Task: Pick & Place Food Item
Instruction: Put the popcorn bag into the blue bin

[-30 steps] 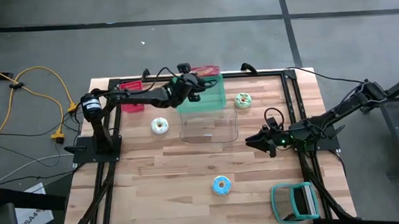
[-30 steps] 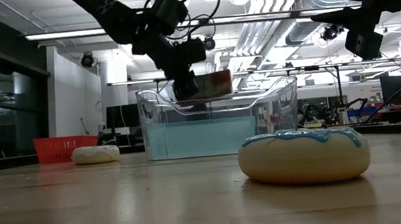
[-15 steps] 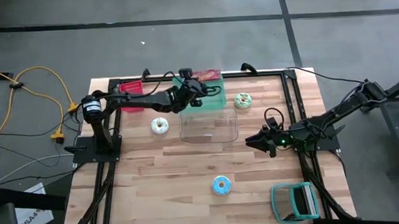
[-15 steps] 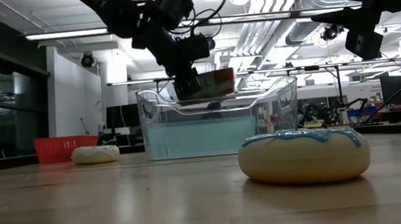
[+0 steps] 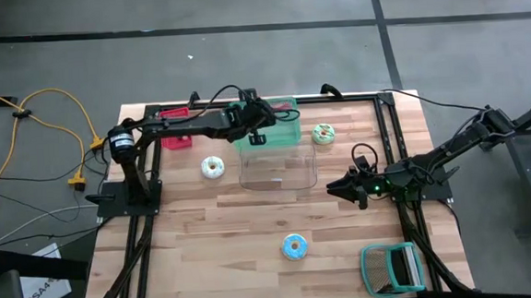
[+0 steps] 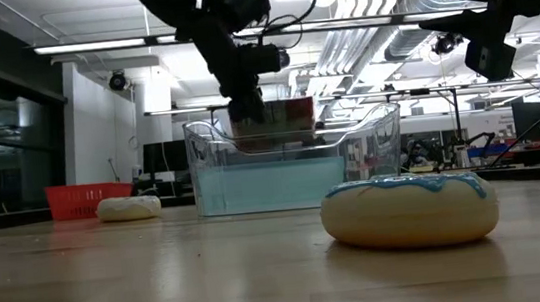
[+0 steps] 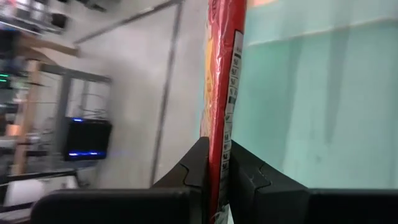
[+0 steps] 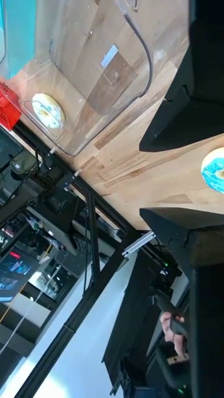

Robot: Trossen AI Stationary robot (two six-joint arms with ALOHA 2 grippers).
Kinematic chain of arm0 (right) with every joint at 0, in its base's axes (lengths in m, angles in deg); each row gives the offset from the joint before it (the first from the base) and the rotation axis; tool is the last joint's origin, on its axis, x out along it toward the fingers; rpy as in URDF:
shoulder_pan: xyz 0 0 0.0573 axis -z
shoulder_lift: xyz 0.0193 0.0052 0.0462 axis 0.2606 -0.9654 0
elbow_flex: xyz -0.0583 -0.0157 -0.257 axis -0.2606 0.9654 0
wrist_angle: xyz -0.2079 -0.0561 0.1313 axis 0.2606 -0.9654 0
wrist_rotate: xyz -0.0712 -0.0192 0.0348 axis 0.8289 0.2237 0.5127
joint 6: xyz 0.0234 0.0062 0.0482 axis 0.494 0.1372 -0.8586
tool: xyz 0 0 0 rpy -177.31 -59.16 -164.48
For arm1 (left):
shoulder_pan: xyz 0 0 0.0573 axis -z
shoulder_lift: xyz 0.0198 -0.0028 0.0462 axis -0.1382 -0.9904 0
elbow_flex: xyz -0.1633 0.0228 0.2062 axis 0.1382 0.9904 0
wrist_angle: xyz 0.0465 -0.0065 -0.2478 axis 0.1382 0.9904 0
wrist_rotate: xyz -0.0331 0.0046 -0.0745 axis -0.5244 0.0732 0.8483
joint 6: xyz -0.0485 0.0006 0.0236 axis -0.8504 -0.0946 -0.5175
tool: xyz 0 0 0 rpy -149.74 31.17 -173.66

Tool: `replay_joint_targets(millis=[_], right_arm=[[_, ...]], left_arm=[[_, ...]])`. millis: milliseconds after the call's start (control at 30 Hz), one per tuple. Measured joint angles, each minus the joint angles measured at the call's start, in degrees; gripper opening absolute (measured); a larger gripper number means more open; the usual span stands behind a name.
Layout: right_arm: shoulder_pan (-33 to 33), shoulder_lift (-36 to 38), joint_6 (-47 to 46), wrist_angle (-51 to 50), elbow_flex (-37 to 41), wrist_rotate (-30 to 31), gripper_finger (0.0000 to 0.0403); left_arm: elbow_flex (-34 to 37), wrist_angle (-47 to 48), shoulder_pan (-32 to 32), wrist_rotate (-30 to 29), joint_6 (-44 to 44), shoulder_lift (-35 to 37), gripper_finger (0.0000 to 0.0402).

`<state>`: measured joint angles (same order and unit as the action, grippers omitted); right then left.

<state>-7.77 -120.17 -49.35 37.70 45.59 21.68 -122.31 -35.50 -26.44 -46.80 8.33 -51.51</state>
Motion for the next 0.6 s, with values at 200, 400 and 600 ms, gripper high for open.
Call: replay_joint_targets(millis=[200, 400, 600], right_arm=[[0.0, 0.02, -0.01, 0.0, 0.0, 0.0, 0.0144], [0.01, 0.02, -0.01, -0.5, 0.0, 0.0, 0.0144], [0.0, 0.02, -0.01, -0.8, 0.0, 0.0, 0.0144]], left_arm=[[0.02, 1.06, -2.53, 4.66, -1.51, -2.02, 0.0029], [0.04, 0.34, -5.2, 10.02, -3.09, -4.22, 0.0029], [0.04, 0.17, -6.38, 13.02, -3.26, -4.35, 0.0029]])
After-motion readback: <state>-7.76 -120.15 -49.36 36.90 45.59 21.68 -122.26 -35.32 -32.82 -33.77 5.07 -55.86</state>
